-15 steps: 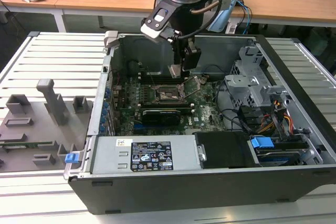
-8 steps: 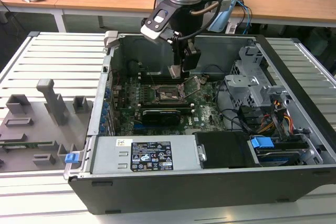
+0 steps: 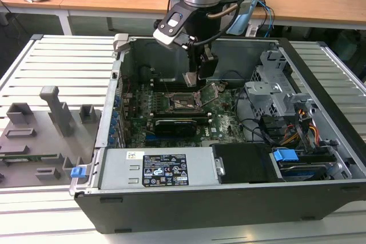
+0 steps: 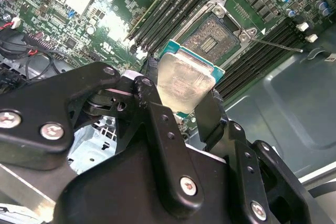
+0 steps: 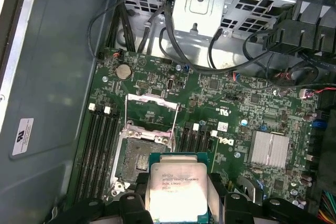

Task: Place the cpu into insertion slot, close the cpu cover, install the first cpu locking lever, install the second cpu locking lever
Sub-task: 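Place the cpu into insertion slot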

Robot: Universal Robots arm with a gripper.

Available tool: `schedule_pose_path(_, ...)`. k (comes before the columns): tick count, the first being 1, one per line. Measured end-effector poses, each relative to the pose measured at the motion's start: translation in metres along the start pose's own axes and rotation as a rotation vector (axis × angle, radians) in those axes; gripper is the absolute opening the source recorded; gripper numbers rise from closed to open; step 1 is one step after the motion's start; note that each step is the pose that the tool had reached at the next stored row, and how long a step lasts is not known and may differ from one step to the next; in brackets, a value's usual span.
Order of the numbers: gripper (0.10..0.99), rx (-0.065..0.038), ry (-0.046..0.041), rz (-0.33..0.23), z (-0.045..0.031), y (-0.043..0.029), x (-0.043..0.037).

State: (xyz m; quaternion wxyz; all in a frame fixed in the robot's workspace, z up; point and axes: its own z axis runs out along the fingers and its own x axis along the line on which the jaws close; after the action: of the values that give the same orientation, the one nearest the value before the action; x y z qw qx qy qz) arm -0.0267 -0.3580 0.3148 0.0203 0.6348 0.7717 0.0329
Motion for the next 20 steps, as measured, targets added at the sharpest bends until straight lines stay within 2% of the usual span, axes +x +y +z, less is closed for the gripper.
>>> schedule_pose_path(13, 0.525, 0.000, 0.0001, 0.000, 0.0072, -0.0005, -0.0001)
schedule_pose_path(20, 0.525, 0.000, 0.0001, 0.000, 0.0144, -0.0011, -0.0001)
